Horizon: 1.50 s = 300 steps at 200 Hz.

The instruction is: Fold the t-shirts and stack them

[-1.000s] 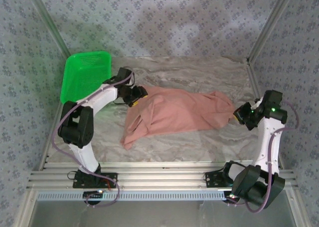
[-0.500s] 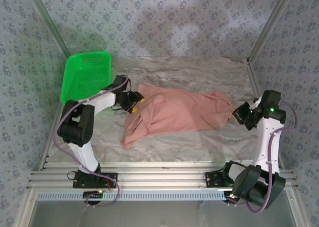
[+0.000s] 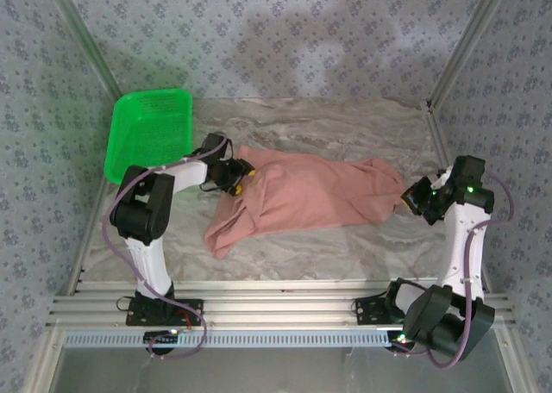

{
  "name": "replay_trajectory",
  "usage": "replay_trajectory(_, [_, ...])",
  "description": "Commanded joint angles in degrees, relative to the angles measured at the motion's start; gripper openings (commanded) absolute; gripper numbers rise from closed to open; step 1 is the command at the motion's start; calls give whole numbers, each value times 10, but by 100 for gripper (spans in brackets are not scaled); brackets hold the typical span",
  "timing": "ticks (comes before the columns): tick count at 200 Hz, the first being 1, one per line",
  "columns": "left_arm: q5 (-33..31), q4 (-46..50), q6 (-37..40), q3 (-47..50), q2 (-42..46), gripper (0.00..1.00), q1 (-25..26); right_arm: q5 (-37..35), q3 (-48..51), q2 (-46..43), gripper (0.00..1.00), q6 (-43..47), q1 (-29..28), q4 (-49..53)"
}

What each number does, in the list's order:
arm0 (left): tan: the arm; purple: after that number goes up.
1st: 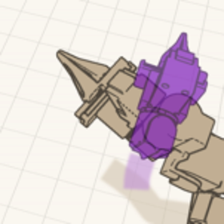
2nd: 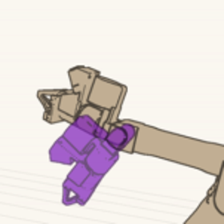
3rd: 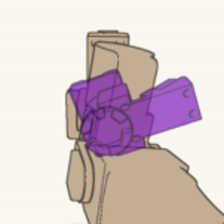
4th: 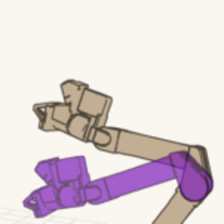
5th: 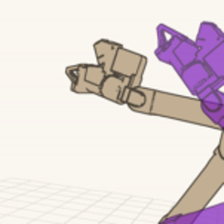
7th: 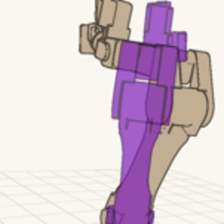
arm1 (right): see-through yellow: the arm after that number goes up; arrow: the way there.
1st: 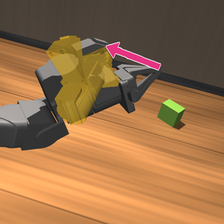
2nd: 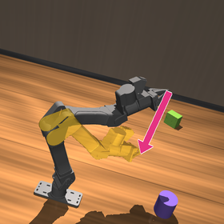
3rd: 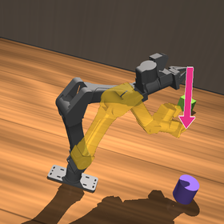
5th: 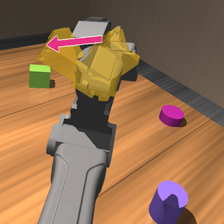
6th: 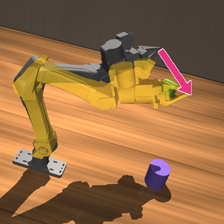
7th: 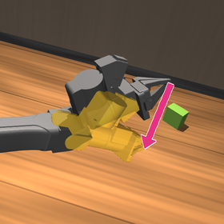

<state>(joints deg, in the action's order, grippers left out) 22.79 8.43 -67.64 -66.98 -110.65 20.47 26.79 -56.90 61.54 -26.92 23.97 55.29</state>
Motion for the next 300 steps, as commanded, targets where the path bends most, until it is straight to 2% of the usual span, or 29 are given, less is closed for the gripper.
replay_trajectory(1, [13,-33,-25,10,12,58,8,8,-4,2,0,12,-2,2])
replay_trajectory(38, [34,-30,-13,27,48,54,14,9,-5,6,0,9,-2,-2])
replay_trajectory(93, [19,-11,5,53,108,52,5,11,-5,8,0,7,-1,-4])
replay_trajectory(175, [25,-31,11,53,66,52,6,13,8,-1,0,11,0,-3])
replay_trajectory(214, [6,-40,14,45,51,34,2,18,14,-4,0,9,0,-8])
replay_trajectory(243, [-7,-48,26,18,42,10,3,23,14,-4,0,9,-1,-14])
replay_trajectory(260, [-3,-52,35,-6,37,0,3,41,14,0,0,-7,0,-39])
replay_trajectory(300, [-23,23,113,-113,89,0,-24,111,-45,32,0,-37,3,-94])
